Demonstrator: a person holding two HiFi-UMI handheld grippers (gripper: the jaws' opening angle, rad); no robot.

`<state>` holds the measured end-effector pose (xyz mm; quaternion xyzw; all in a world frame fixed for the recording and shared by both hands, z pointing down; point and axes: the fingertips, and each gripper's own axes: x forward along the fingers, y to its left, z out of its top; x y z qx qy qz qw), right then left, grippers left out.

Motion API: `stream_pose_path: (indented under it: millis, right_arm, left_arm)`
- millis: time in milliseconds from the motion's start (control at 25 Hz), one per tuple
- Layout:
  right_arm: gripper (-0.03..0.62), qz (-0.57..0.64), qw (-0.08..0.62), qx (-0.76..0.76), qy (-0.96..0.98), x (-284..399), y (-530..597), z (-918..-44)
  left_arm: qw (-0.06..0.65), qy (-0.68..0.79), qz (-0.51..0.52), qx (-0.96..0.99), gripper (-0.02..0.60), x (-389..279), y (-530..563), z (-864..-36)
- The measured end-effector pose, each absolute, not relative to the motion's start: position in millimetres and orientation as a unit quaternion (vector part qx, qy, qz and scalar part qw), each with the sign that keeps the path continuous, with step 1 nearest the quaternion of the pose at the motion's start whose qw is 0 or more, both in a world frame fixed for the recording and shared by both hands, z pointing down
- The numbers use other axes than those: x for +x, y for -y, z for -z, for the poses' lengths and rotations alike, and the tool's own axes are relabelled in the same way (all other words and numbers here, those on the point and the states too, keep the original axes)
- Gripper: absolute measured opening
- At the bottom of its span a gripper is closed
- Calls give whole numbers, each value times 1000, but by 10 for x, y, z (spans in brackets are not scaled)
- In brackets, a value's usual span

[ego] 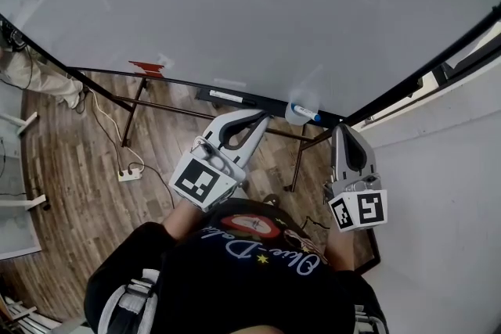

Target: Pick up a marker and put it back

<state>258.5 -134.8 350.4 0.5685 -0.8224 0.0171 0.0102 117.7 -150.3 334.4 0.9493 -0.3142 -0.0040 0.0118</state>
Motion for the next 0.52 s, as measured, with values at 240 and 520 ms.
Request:
stream_pose_path:
  millis: [240, 520]
  right_arm:
    - [0, -17, 11, 567, 823, 2594, 1365, -3505]
    - [0, -20, 12, 568, 823, 2595, 1313, -3497]
  left_arm:
    - [8, 316, 1, 949, 3, 1173, 1528, -3347]
    - [11, 314, -5, 949, 3, 1174, 1484, -3344]
